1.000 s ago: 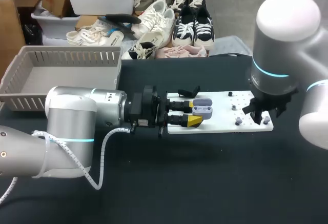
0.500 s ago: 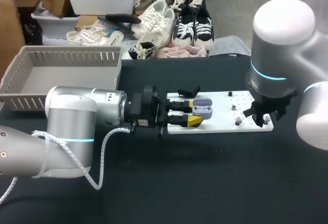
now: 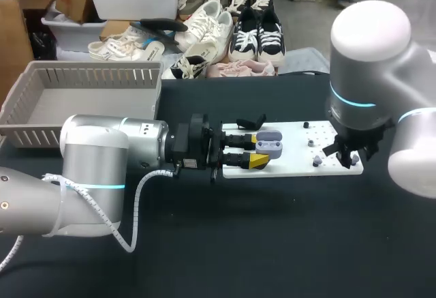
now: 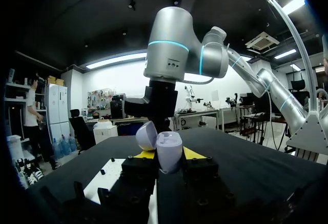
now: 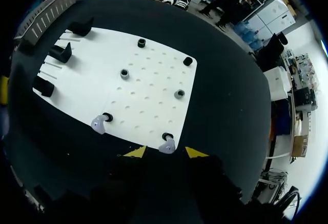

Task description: Pick up each earbud case from the left stands, insert the matching earbuds, close the lid, and place the case in the box.

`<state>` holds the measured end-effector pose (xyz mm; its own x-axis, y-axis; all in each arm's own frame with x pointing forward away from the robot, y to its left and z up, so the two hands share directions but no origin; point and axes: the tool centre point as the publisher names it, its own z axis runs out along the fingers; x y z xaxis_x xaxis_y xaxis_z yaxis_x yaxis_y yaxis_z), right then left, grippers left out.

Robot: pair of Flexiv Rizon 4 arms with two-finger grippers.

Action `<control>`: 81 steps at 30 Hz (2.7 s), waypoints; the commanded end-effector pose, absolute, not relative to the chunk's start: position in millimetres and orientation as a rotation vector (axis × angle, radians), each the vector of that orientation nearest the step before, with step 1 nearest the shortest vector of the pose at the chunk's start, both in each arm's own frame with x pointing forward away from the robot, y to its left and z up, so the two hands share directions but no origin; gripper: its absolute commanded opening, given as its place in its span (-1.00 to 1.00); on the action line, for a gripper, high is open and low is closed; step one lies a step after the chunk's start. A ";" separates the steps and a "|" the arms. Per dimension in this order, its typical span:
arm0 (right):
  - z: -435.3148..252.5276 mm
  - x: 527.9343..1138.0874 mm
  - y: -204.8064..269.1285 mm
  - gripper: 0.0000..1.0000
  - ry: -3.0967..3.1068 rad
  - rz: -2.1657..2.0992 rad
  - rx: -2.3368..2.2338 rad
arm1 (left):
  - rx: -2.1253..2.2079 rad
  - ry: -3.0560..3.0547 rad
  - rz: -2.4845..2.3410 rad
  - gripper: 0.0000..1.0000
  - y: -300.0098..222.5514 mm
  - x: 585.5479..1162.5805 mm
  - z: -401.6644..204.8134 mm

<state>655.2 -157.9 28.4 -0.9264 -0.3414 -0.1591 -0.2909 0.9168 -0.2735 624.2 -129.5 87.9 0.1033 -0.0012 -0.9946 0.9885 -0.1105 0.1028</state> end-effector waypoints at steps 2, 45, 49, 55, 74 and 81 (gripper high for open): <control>25.9 660.1 -157.2 -0.21 2.883 -0.369 -0.480 | 1.339 1.081 -1.208 -1.00 -129.3 623.8 87.7; 22.9 659.6 -158.0 -1.00 2.904 -0.359 -0.484 | 1.339 1.081 -1.208 -1.00 -129.3 623.8 87.7; 24.2 659.1 -157.8 -1.00 2.902 -0.362 -0.483 | 1.339 1.081 -1.208 -1.00 -129.3 623.8 87.7; 24.2 659.1 -157.8 -1.00 2.902 -0.362 -0.483 | 1.339 1.081 -1.208 -1.00 -129.3 623.8 87.7; 77.2 652.5 -144.9 -1.00 2.833 -0.300 -0.509 | 1.339 1.081 -1.208 -1.00 -129.3 623.8 87.7; 86.5 654.0 -145.4 -1.00 2.843 -0.361 -0.417 | 1.339 1.081 -1.208 -1.00 -129.3 623.8 87.7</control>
<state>654.5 -147.6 79.8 -0.9193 -0.3391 -0.1995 -0.2874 0.9251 -0.2483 624.2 -129.5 87.9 0.1034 -0.0011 -0.9946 0.9885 -0.1105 0.1029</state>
